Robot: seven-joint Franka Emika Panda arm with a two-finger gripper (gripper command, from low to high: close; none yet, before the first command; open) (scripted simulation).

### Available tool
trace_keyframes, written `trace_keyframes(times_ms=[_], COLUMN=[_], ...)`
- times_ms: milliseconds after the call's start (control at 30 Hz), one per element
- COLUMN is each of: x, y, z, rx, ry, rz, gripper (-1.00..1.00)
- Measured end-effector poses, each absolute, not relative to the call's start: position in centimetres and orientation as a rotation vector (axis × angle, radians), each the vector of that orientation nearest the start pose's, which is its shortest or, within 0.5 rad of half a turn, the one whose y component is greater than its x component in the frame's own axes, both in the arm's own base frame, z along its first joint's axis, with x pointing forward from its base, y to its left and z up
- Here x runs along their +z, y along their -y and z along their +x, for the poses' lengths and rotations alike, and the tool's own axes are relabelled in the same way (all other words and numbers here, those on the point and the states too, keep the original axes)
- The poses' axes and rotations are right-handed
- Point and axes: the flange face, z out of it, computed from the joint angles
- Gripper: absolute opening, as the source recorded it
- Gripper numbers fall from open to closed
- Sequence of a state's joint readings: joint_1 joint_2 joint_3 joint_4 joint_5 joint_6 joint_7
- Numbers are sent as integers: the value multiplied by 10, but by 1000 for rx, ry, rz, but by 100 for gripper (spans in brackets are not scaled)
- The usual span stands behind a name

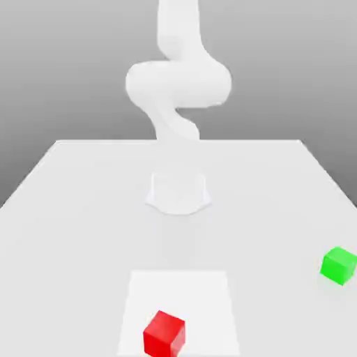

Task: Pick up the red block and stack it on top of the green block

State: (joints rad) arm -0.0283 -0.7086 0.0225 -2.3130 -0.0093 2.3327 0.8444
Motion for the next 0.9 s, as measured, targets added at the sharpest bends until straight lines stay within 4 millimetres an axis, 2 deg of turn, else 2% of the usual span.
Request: trace_keyframes(times_ms=[200,333,433,633,800,900], x=[575,503,447,334,242,195], y=[4,10,14,23,23,23], z=[449,479,494,504,493,488], rx=[-764,-628,-519,-287,-77,-10], ry=[-1310,-1434,-1523,-1697,-1824,-1864], rz=[-2536,-2562,-2573,-2568,-2541,-2526], gripper=[0,0,0,0,0,0])
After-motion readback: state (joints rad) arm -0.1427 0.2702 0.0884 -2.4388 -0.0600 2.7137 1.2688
